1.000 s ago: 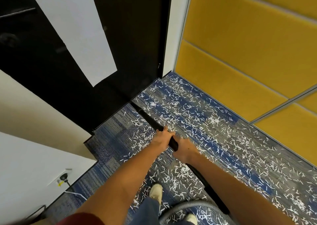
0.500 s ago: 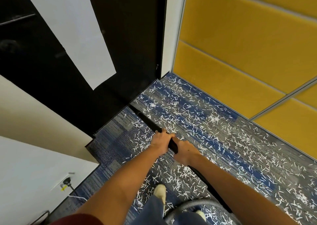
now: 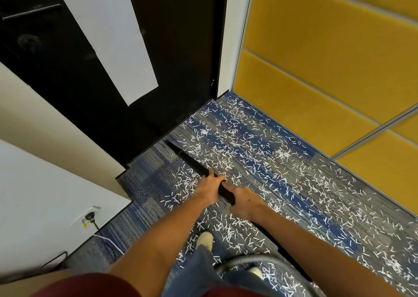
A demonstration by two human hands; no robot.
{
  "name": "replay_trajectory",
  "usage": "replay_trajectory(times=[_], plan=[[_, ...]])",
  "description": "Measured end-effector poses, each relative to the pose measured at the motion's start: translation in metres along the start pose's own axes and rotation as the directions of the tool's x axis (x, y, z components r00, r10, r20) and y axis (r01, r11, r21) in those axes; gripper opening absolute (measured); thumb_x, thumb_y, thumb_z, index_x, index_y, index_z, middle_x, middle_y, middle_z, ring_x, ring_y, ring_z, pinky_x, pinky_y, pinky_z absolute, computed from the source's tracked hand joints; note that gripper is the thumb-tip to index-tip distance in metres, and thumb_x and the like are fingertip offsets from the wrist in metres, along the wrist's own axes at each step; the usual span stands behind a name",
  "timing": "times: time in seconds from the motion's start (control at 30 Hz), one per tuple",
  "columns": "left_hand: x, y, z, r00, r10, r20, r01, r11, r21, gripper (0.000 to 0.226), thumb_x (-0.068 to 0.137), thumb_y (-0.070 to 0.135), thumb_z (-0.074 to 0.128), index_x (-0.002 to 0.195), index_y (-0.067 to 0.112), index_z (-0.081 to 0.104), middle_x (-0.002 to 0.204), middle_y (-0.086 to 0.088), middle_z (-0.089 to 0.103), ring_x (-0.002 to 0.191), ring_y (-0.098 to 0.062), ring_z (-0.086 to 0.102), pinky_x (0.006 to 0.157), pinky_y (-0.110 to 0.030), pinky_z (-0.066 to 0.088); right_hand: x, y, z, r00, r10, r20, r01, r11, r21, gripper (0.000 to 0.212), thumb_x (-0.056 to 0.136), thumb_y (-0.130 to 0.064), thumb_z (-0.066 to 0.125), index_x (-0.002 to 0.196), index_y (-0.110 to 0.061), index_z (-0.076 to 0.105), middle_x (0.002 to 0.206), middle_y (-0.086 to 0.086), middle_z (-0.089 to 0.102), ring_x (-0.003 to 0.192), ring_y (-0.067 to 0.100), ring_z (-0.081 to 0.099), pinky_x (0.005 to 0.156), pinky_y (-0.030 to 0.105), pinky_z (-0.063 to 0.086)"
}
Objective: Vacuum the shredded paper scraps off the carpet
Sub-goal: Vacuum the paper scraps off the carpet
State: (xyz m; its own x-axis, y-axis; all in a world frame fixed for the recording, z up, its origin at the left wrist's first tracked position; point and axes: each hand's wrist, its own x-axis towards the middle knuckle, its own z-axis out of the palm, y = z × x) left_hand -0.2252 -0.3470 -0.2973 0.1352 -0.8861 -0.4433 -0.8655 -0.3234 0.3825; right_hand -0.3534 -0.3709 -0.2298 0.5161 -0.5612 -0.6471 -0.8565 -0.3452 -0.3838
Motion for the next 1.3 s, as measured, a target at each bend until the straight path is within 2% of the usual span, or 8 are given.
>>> replay_trajectory(times=[0.17, 0.27, 0.37, 0.67, 0.77, 0.9, 1.07, 1.3], plan=[[-0.007, 0.023, 0.017, 1.0, -0.007, 0.013, 0.008, 0.998, -0.069, 0.054, 0.086, 0.0, 0.06, 0.131, 0.025, 0.044, 0.153, -0.021, 0.015, 0.119, -0.039, 0.048, 0.089, -0.036, 0.051, -0.014, 0.021, 0.004, 0.999, 0.035, -0.021, -0.034, 0.999, 0.025, 0.078, 0.082, -0.002, 0.059, 0.147, -0.032, 0.026, 0.1, 0.005, 0.06, 0.08, 0.021, 0.064, 0.072, 0.033, 0.058], [-0.01, 0.033, 0.02, 0.999, -0.013, 0.041, 0.015, 0.998, -0.063, 0.056, 0.086, -0.005, 0.057, 0.131, 0.023, 0.043, 0.156, -0.02, 0.006, 0.131, -0.045, 0.035, 0.091, -0.039, 0.052, -0.019, 0.027, 0.01, 0.998, 0.049, -0.042, -0.048, 0.999, 0.023, 0.078, 0.083, -0.003, 0.058, 0.148, -0.031, 0.024, 0.097, 0.006, 0.06, 0.079, 0.023, 0.065, 0.072, 0.036, 0.058], [-0.009, 0.038, 0.021, 0.998, -0.01, 0.067, 0.013, 0.999, -0.041, 0.056, 0.086, -0.006, 0.055, 0.132, 0.023, 0.042, 0.157, -0.019, 0.003, 0.135, -0.047, 0.028, 0.088, -0.039, 0.054, -0.02, 0.031, 0.014, 0.997, 0.061, -0.046, -0.059, 0.998, 0.038, 0.076, 0.084, -0.003, 0.057, 0.148, -0.029, 0.024, 0.093, 0.008, 0.06, 0.078, 0.025, 0.065, 0.071, 0.038, 0.058], [0.005, 0.033, 0.012, 0.998, 0.025, 0.066, -0.022, 0.999, -0.032, 0.054, 0.084, -0.007, 0.057, 0.127, 0.024, 0.045, 0.156, -0.018, 0.006, 0.114, -0.038, 0.051, 0.067, -0.025, 0.05, -0.005, 0.027, 0.011, 0.994, 0.068, -0.082, -0.06, 0.993, 0.1, 0.075, 0.084, -0.002, 0.058, 0.146, -0.03, 0.027, 0.092, 0.008, 0.061, 0.074, 0.024, 0.065, 0.066, 0.038, 0.059], [0.011, 0.031, 0.005, 0.997, 0.014, 0.076, -0.01, 0.999, -0.053, 0.054, 0.085, -0.007, 0.055, 0.128, 0.025, 0.046, 0.156, -0.018, 0.005, 0.112, -0.038, 0.053, 0.071, -0.028, 0.053, 0.003, 0.025, 0.006, 0.994, 0.066, -0.089, -0.055, 0.991, 0.119, 0.074, 0.082, -0.003, 0.061, 0.144, -0.03, 0.032, 0.091, 0.007, 0.061, 0.071, 0.023, 0.064, 0.064, 0.035, 0.058], [0.016, 0.028, -0.002, 0.996, 0.006, 0.091, -0.001, 0.998, -0.055, 0.055, 0.085, -0.006, 0.055, 0.128, 0.027, 0.045, 0.157, -0.018, 0.001, 0.113, -0.039, 0.053, 0.061, -0.023, 0.047, 0.014, 0.022, -0.001, 0.996, 0.059, -0.067, -0.051, 0.992, 0.119, 0.078, 0.081, -0.001, 0.061, 0.145, -0.032, 0.029, 0.092, 0.007, 0.059, 0.069, 0.022, 0.062, 0.064, 0.034, 0.058], [0.02, 0.028, 0.001, 0.998, 0.003, 0.059, -0.003, 1.0, -0.004, 0.051, 0.086, 0.001, 0.057, 0.127, 0.028, 0.044, 0.156, -0.018, 0.01, 0.119, -0.041, 0.048, 0.073, -0.03, 0.055, 0.014, 0.027, -0.004, 0.998, 0.029, -0.056, -0.025, 0.997, 0.072, 0.076, 0.081, -0.002, 0.057, 0.144, -0.034, 0.03, 0.09, 0.008, 0.058, 0.07, 0.024, 0.062, 0.066, 0.037, 0.058], [0.007, 0.039, 0.01, 0.998, -0.014, 0.054, 0.01, 0.998, 0.062, 0.046, 0.085, 0.005, 0.06, 0.125, 0.023, 0.046, 0.152, -0.023, 0.018, 0.116, -0.044, 0.05, 0.082, -0.037, 0.054, -0.003, 0.038, -0.004, 1.0, -0.004, -0.008, 0.004, 0.999, 0.033, 0.079, 0.082, -0.005, 0.059, 0.148, -0.031, 0.026, 0.092, 0.005, 0.059, 0.071, 0.02, 0.063, 0.067, 0.033, 0.058]])
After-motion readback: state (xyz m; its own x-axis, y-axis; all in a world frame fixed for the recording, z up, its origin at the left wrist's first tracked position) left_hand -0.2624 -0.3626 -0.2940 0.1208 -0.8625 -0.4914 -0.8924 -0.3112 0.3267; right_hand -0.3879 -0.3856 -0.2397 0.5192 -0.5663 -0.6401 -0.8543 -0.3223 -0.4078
